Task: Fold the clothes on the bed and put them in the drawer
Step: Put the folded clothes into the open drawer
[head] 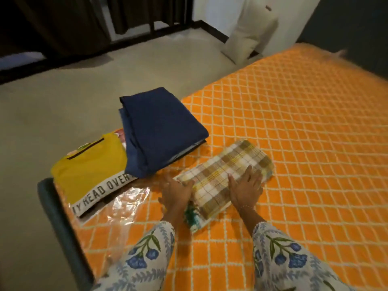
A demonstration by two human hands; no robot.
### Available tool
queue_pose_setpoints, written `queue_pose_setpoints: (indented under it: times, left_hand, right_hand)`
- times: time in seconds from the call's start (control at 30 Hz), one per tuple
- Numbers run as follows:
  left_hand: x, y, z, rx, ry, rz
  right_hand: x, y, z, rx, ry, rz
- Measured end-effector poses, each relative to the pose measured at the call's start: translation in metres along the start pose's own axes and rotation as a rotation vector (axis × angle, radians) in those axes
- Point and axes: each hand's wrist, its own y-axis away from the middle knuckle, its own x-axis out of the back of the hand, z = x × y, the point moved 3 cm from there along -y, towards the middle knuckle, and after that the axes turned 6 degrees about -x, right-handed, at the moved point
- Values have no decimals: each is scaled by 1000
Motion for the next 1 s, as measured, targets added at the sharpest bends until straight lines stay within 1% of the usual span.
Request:
queue_pose_setpoints:
  times: [0.03,0.07,0.1,0.13,0.17,0.23,0.3,0.33,0.4,0.53,0.6,0.67,0.7,0.83,0.93,0.97,1.0]
  left_hand:
    - [-15,-2,-9,178,140,-8]
    - [-32,-3,-19,307,243,-39]
    - [-51,-9,-29,371,301,-37]
    - [-62,-13,-37,389,351,-29]
    - [-70,-16,-39,397,408,-55]
    - [-75,-20,-37,421,605,-73]
    - [-76,-23,-33,455,721,-146]
    - [-73,-24,-35,446,734,-172]
    - [-66,-24,-39,400,723,-154]
    - [-45,-11,-47,320,747,-162]
    - [-25,-7,-57,257,763,-150]
    - [-4,-6,-73,223,764,-155]
    - [4,-3,-79,222,773,-171]
    - [42,23,-109,265,804,-159]
    - [73,49,-133,264,797,-153]
    - [84,57,-141,257,782,-142]
    - [102,70,-153,257,777,-108]
  right_hand:
    - [0,-17,7,-29,-23,0]
    - [-1,-35,14,-48,-43,6]
    - [-2,-56,21,-65,-49,-1]
    - [-2,-73,25,-76,-54,-18]
    - [-3,-89,30,-81,-52,-50]
    - [-5,-107,33,-85,-57,-101]
    - [-5,-116,35,-91,-43,-140]
    - [-5,-120,36,-90,-36,-150]
    - [-3,-128,36,-85,-76,-183]
    - [5,-138,35,-39,-271,-311]
    - [5,-130,34,7,-282,-391]
    - [-2,-122,35,11,-292,-435]
    - [-3,-116,33,-9,-316,-456]
    - [-15,-71,14,-53,-386,-677]
    - [-16,-27,15,-102,-399,-720]
    - [-19,-18,17,-81,-405,-714]
    - [-20,-1,10,-18,-407,-721]
